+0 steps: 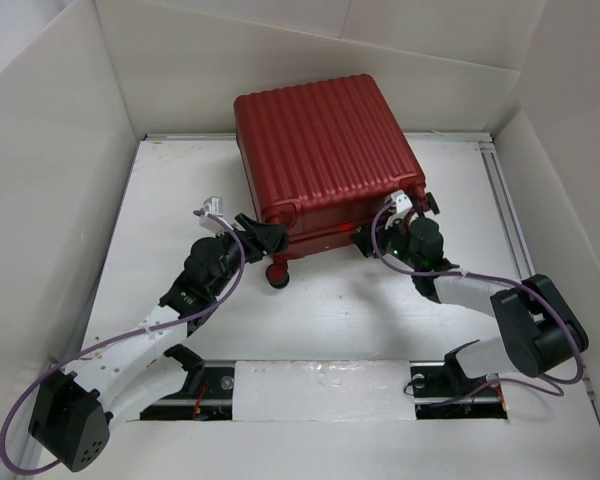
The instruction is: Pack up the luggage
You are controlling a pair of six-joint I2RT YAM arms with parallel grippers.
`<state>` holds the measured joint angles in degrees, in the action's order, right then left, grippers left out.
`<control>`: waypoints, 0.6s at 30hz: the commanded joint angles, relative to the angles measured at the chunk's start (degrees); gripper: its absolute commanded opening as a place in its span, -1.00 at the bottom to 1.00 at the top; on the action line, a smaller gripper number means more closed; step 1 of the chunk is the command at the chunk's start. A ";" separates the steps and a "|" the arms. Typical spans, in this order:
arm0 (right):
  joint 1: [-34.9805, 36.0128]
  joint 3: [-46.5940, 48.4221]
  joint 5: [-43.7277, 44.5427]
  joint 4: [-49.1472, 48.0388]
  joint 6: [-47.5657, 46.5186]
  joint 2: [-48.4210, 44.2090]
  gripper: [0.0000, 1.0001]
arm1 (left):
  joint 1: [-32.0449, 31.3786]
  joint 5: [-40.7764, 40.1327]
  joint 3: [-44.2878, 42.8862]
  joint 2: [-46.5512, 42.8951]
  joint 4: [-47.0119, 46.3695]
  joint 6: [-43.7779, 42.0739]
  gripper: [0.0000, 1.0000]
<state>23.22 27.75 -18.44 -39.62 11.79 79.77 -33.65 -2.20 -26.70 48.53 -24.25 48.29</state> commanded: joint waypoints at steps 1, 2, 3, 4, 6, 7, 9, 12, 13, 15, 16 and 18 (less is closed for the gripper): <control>1.47 1.61 -0.03 -13.37 1.83 -0.40 -0.09 | -0.45 5.01 -1.08 -1.60 -11.61 1.80 -1.00; 1.47 1.09 0.76 -14.17 1.83 -0.40 -0.16 | -0.45 5.01 -1.08 -1.60 -11.61 2.33 -1.00; 2.08 1.08 1.81 -15.57 2.79 0.29 -0.22 | -0.45 5.01 -1.08 -1.60 -11.61 2.33 -1.00; 2.09 1.08 3.22 -16.28 3.41 1.08 -0.32 | -0.45 5.01 -1.08 -1.60 -11.61 2.33 -1.00; 2.79 1.08 4.72 -17.59 3.94 1.88 -0.57 | -0.45 5.53 -1.08 -1.60 -11.61 2.33 -1.00; 3.40 1.08 5.51 -18.21 3.94 1.88 -0.66 | -0.45 5.54 -1.08 -1.60 -11.61 2.33 -1.00; 4.20 0.47 8.49 -19.62 4.46 1.88 -0.96 | -0.45 5.54 -0.55 -1.60 -11.61 2.33 -1.00; 6.48 -0.06 11.66 -20.15 5.00 1.88 -1.00 | -0.45 5.54 -0.55 -1.60 -11.61 2.33 -1.00; 7.09 -0.58 11.67 -20.85 5.00 1.88 -1.00 | -0.45 5.54 -0.55 -1.60 -11.61 2.33 -1.00; 9.46 -0.59 13.85 -20.85 5.00 1.88 -1.00 | -0.45 6.06 -0.55 -0.98 -12.22 2.33 -1.00; 10.43 -0.59 14.65 -20.85 5.00 1.88 -1.00 | -0.45 6.06 -0.55 -0.46 -12.22 2.85 -1.00; 13.58 -0.59 16.84 -18.92 4.39 0.75 -1.00 | -0.45 6.06 -0.55 -0.46 -12.93 2.86 -1.00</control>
<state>32.27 25.32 -4.73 -48.10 15.90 82.21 -33.52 -1.69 -26.59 49.04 -25.15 48.53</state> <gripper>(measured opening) 0.009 0.509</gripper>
